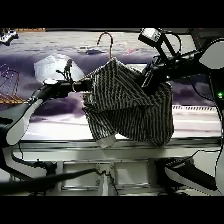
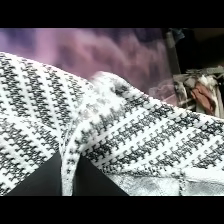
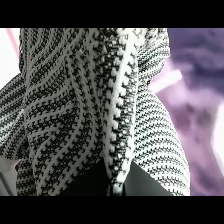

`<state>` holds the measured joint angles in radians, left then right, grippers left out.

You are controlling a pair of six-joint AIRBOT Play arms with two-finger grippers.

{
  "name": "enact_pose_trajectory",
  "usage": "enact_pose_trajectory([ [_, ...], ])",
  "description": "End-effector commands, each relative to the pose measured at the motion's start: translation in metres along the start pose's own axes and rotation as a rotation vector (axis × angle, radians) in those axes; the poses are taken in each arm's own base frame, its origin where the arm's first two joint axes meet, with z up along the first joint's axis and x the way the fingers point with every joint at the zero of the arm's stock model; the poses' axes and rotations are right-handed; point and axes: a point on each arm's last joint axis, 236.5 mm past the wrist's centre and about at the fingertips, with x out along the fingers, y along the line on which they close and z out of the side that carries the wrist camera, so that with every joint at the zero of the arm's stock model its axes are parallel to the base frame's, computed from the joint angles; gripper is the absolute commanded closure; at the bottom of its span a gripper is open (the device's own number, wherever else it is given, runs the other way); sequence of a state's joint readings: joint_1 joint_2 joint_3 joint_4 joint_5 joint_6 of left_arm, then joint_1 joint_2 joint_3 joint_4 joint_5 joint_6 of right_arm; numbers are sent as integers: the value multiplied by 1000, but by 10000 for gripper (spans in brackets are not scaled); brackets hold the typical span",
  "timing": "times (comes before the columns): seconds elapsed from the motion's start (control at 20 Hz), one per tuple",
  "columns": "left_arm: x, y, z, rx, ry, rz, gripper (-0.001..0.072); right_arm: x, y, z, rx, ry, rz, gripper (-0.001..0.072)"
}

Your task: Fold the clothes and pants, and hang the long-sleeved shirts on hangers.

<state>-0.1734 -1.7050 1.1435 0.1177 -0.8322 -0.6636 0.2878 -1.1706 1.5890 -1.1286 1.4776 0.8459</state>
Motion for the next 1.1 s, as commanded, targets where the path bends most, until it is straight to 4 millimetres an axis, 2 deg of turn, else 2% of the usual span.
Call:
enact_pose_trajectory([
  [0.0, -6, 13, 11, -20, -33, 25, 682, 0, 2, -1, 17, 6, 8, 683],
  [0.15, -41, 24, 45, -26, -112, 31, 682, 0, -1, -9, 14, 38, -4, 683],
  [0.25, -68, 25, 61, -17, -147, 24, 683, -1, -20, -18, 9, 76, -84, 683],
  [0.35, -82, 25, 56, 21, -113, 24, 683, -4, -40, -21, 32, 88, -173, 684],
  [0.45, -85, 20, 44, 49, -57, 5, 683, -5, -46, -17, 29, 72, -195, 684],
  [0.6, -86, 6, 34, 57, -15, -46, 684, -5, -48, -16, 32, 64, -206, 684],
  [0.75, -95, -19, 32, 89, 2, -99, 684, -8, -57, -24, 26, 98, -245, 684],
  [0.9, -115, -55, 45, 172, -46, -111, 684, -9, -61, -27, 23, 113, -260, 684],
  [1.05, -138, -80, 70, 252, -151, -67, 683, -8, -60, -27, 23, 111, -258, 684],
])
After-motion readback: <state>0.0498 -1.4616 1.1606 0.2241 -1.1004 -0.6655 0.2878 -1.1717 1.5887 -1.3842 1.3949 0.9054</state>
